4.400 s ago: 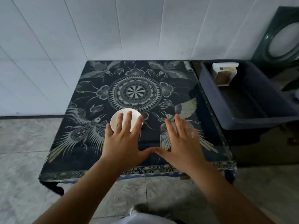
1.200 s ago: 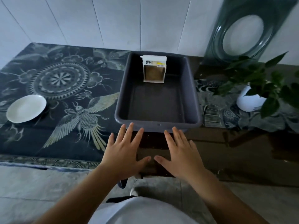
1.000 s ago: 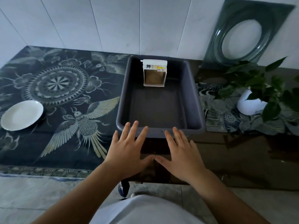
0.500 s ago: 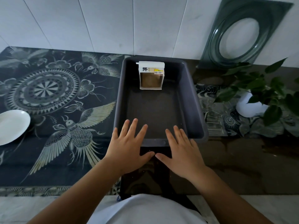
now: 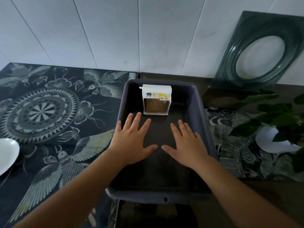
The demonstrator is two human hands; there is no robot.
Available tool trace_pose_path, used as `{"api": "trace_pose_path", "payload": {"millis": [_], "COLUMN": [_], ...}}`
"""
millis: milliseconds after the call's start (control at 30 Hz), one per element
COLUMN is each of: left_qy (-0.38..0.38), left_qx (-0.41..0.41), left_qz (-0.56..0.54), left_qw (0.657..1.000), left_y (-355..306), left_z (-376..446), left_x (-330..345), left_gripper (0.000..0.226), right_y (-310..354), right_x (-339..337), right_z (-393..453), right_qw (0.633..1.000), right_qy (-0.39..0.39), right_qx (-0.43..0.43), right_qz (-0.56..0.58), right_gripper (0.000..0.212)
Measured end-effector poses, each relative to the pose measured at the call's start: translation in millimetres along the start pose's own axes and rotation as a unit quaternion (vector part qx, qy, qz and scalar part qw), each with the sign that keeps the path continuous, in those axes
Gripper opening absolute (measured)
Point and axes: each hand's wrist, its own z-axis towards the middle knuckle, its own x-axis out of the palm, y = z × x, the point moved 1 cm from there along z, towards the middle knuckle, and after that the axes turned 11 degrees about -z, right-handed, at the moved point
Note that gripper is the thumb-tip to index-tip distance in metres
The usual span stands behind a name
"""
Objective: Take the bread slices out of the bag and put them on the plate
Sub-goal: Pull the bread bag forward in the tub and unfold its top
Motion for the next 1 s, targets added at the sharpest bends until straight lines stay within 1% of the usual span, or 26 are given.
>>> {"api": "trace_pose_path", "payload": {"millis": [167,267,400,467,533,600,667,733,867,933,1000], "left_qy": [-0.017,-0.036,-0.073,-0.088,-0.080,-0.056,-0.040,-0.044,-0.061,-0.056,-0.047], "left_qx": [0.012,0.044,0.087,0.098,0.106,0.129,0.152,0.169,0.184,0.183,0.180], "left_qz": [0.012,0.008,0.004,0.003,0.006,0.022,0.044,0.047,0.027,0.035,0.041], "left_qw": [1.000,0.998,0.993,0.991,0.991,0.990,0.987,0.984,0.981,0.981,0.982], "left_y": [14.0,23.5,41.5,49.9,56.2,61.2,64.9,67.3,70.1,71.1,70.5], "left_z": [77.1,120.0,175.8,200.7,221.7,237.4,248.7,256.5,261.9,259.6,255.4], "left_x": [-9.0,-12.6,-12.4,-8.9,-4.2,1.1,3.4,2.3,-3.7,-5.9,-8.2], "left_gripper": [0.095,0.087,0.071,0.064,0.058,0.052,0.048,0.042,0.028,0.024,0.025], "right_y": [-17.3,-23.3,-30.0,-32.9,-35.4,-37.6,-39.7,-41.4,-45.1,-45.8,-45.2], "right_x": [-16.2,-26.2,-39.2,-40.4,-38.8,-36.6,-34.9,-33.6,-35.8,-37.9,-38.8], "right_z": [91.2,141.1,199.0,218.9,232.7,241.7,247.6,252.3,257.7,257.1,254.4], "right_qw": [0.999,0.998,0.991,0.987,0.979,0.968,0.958,0.949,0.940,0.939,0.939], "right_qy": [-0.044,-0.070,-0.128,-0.157,-0.174,-0.195,-0.210,-0.221,-0.226,-0.230,-0.237], "right_qx": [0.008,-0.002,-0.018,-0.044,-0.078,-0.111,-0.132,-0.155,-0.187,-0.192,-0.199], "right_qz": [-0.012,0.000,0.021,-0.008,-0.065,-0.114,-0.141,-0.161,-0.175,-0.169,-0.153], "right_gripper": [0.095,0.091,0.075,0.065,0.052,0.042,0.042,0.039,0.021,0.019,0.020]}}
